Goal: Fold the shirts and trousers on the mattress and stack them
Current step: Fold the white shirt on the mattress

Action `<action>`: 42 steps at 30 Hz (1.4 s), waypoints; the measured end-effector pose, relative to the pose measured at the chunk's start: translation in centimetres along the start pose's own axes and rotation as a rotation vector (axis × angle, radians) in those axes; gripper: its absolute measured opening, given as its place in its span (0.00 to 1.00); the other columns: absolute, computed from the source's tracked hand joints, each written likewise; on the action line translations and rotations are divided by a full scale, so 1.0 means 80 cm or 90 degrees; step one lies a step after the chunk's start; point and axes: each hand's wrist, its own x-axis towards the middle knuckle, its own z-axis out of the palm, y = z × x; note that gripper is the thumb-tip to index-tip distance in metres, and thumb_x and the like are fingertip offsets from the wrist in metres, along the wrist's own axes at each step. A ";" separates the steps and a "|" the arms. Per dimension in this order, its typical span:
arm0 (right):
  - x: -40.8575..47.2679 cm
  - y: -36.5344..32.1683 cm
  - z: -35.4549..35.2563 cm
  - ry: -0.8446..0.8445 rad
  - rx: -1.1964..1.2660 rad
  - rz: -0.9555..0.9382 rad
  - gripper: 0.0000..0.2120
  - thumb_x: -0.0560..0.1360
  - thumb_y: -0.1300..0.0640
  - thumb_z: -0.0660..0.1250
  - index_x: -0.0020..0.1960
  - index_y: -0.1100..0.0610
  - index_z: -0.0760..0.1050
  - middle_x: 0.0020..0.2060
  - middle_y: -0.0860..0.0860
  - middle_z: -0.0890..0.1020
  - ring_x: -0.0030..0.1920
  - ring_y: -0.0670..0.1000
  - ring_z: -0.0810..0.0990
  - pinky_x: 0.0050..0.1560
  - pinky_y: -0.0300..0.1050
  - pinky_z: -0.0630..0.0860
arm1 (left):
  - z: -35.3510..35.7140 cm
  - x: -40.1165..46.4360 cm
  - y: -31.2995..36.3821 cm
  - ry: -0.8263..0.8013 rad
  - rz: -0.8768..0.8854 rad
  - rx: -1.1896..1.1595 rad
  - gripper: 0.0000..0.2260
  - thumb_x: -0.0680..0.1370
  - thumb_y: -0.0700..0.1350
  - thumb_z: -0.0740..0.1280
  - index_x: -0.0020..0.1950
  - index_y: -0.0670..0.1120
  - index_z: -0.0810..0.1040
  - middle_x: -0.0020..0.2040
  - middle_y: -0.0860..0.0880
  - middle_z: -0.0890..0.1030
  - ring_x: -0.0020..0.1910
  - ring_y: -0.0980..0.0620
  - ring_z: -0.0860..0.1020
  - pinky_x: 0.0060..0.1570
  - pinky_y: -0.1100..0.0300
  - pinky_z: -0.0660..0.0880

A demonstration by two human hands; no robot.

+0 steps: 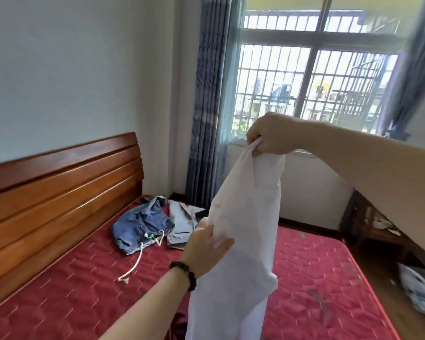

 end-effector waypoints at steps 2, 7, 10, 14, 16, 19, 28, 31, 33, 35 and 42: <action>-0.018 0.006 0.006 -0.013 0.012 0.033 0.05 0.73 0.54 0.70 0.40 0.54 0.77 0.38 0.50 0.77 0.45 0.51 0.74 0.43 0.43 0.67 | 0.034 -0.016 -0.008 -0.044 0.006 -0.021 0.15 0.70 0.48 0.72 0.53 0.43 0.78 0.49 0.48 0.76 0.46 0.50 0.77 0.48 0.55 0.75; -0.068 0.025 0.018 -0.052 0.034 0.131 0.06 0.73 0.54 0.70 0.38 0.51 0.75 0.35 0.46 0.74 0.44 0.50 0.72 0.43 0.43 0.66 | 0.086 -0.045 -0.016 -0.165 -0.056 -0.135 0.05 0.74 0.41 0.71 0.39 0.45 0.77 0.37 0.50 0.78 0.34 0.54 0.74 0.35 0.58 0.71; -0.104 0.043 0.023 -0.075 0.046 0.194 0.04 0.74 0.54 0.69 0.41 0.52 0.77 0.36 0.45 0.73 0.44 0.49 0.72 0.44 0.44 0.69 | 0.088 -0.044 -0.021 -0.192 -0.104 -0.248 0.14 0.73 0.43 0.74 0.30 0.43 0.74 0.27 0.52 0.70 0.28 0.56 0.65 0.31 0.59 0.62; -0.158 0.077 0.024 -0.109 0.062 0.264 0.02 0.73 0.55 0.70 0.43 0.52 0.79 0.38 0.46 0.75 0.45 0.50 0.74 0.45 0.44 0.71 | 0.058 -0.012 -0.017 -0.218 -0.089 -0.334 0.22 0.70 0.47 0.76 0.36 0.28 0.75 0.31 0.45 0.72 0.34 0.50 0.66 0.35 0.55 0.63; -0.183 0.097 0.025 -0.116 0.065 0.291 0.01 0.73 0.54 0.71 0.44 0.51 0.80 0.38 0.46 0.77 0.46 0.50 0.75 0.47 0.45 0.70 | 0.040 0.010 -0.007 -0.228 -0.036 -0.302 0.24 0.69 0.51 0.76 0.33 0.30 0.73 0.29 0.45 0.70 0.31 0.51 0.65 0.32 0.58 0.62; -0.215 0.124 0.026 -0.103 0.082 0.325 0.06 0.71 0.54 0.73 0.39 0.46 0.78 0.35 0.42 0.77 0.44 0.50 0.76 0.44 0.42 0.66 | 0.036 0.036 0.013 -0.286 0.011 -0.253 0.21 0.69 0.48 0.77 0.34 0.32 0.74 0.29 0.45 0.69 0.30 0.51 0.65 0.32 0.59 0.61; -0.266 0.202 0.055 -0.186 0.121 0.373 0.10 0.69 0.54 0.75 0.33 0.43 0.78 0.34 0.42 0.78 0.38 0.45 0.76 0.37 0.41 0.69 | 0.078 0.079 0.031 -0.402 -0.042 -0.380 0.15 0.63 0.55 0.79 0.35 0.44 0.82 0.33 0.48 0.78 0.34 0.51 0.73 0.35 0.60 0.71; -0.277 0.237 0.080 -0.237 0.149 0.372 0.09 0.68 0.55 0.76 0.34 0.44 0.79 0.33 0.44 0.79 0.37 0.45 0.76 0.37 0.41 0.71 | 0.105 0.097 0.036 -0.434 -0.064 -0.366 0.15 0.64 0.55 0.79 0.37 0.44 0.83 0.36 0.47 0.81 0.36 0.52 0.76 0.37 0.62 0.74; -0.284 0.264 0.101 -0.222 0.182 0.380 0.09 0.68 0.55 0.76 0.34 0.44 0.79 0.33 0.44 0.79 0.37 0.45 0.77 0.37 0.41 0.72 | 0.128 0.115 0.034 -0.406 -0.080 -0.378 0.14 0.65 0.53 0.78 0.38 0.43 0.83 0.37 0.45 0.80 0.37 0.50 0.75 0.37 0.61 0.74; -0.289 0.294 0.130 -0.230 0.195 0.381 0.10 0.68 0.55 0.76 0.33 0.43 0.78 0.33 0.44 0.79 0.38 0.45 0.77 0.37 0.40 0.71 | 0.158 0.134 0.035 -0.414 -0.088 -0.355 0.11 0.69 0.48 0.77 0.40 0.41 0.82 0.36 0.46 0.80 0.36 0.50 0.75 0.36 0.62 0.74; -0.270 0.407 0.267 -0.159 0.233 0.415 0.11 0.68 0.58 0.76 0.33 0.47 0.78 0.38 0.49 0.78 0.41 0.51 0.76 0.37 0.41 0.71 | 0.281 0.220 0.007 -0.317 -0.124 -0.125 0.06 0.74 0.42 0.73 0.45 0.38 0.82 0.40 0.42 0.82 0.39 0.48 0.78 0.47 0.50 0.77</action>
